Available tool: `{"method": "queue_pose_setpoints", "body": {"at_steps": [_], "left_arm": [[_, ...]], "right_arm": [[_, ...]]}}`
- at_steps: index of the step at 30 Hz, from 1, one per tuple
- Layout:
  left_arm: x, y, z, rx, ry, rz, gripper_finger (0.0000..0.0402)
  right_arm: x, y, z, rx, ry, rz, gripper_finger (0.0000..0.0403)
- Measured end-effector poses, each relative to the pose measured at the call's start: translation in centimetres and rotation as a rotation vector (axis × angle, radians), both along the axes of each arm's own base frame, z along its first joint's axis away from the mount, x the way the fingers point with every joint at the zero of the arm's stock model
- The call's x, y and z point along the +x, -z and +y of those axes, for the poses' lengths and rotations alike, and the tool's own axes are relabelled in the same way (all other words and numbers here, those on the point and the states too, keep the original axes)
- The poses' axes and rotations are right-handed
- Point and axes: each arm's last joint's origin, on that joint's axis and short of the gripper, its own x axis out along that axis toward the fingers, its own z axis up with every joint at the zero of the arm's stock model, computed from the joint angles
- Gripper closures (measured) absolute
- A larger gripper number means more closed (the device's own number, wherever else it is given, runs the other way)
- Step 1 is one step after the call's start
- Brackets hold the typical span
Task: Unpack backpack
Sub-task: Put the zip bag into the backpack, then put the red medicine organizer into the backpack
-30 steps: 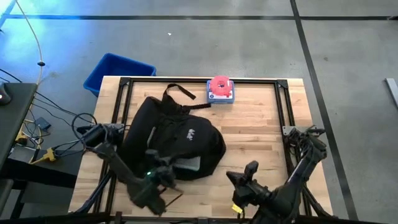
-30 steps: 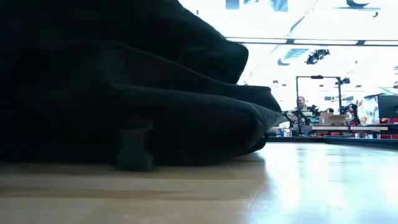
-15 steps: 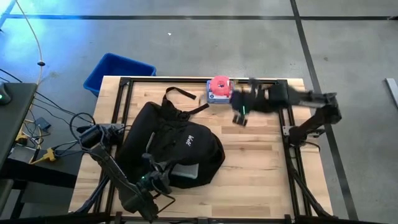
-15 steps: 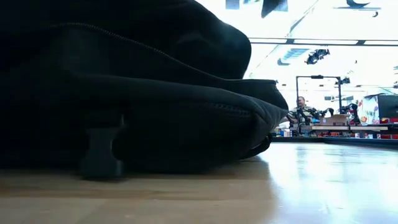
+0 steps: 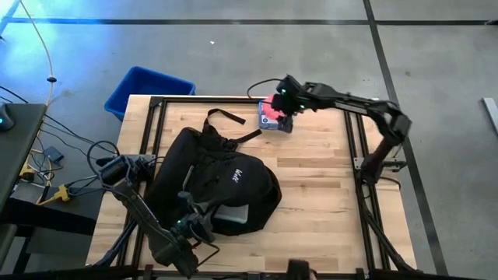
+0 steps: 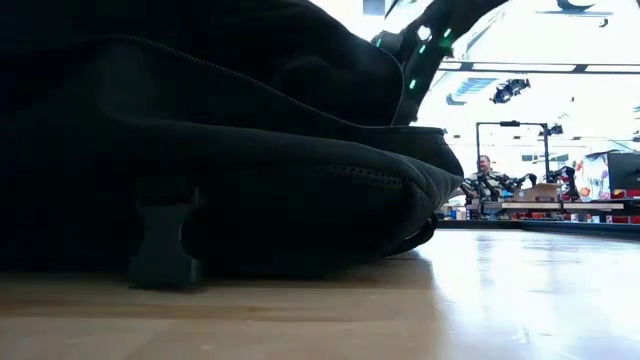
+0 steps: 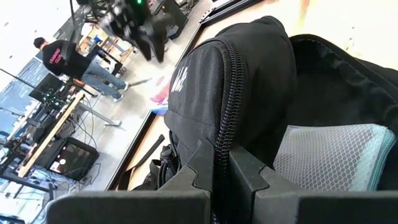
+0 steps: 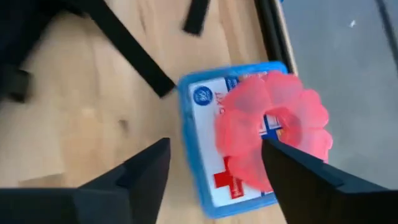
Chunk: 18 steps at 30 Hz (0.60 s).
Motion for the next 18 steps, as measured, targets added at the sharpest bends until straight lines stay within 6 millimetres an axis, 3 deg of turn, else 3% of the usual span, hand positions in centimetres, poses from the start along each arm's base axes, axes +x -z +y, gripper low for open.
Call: {"method": "queue_pose_setpoints", "body": {"at_steps": [5, 11, 18], "left_arm": [[0.4, 0.0, 0.3, -0.011, -0.020, 0.001, 0.0401], [0.5, 0.2, 0.6, -0.053, -0.053, 0.028, 0.0401], [0.5, 0.2, 0.4, -0.077, -0.058, 0.029, 0.0401]], "right_arm": [[1.5, 2.2, -3.2, 0.062, -0.046, 0.047, 0.0126], [3.0, 4.5, -5.8, 0.089, -0.036, 0.091, 0.0124], [3.1, 6.9, -6.7, 0.059, 0.024, 0.207, 0.0134]]}}
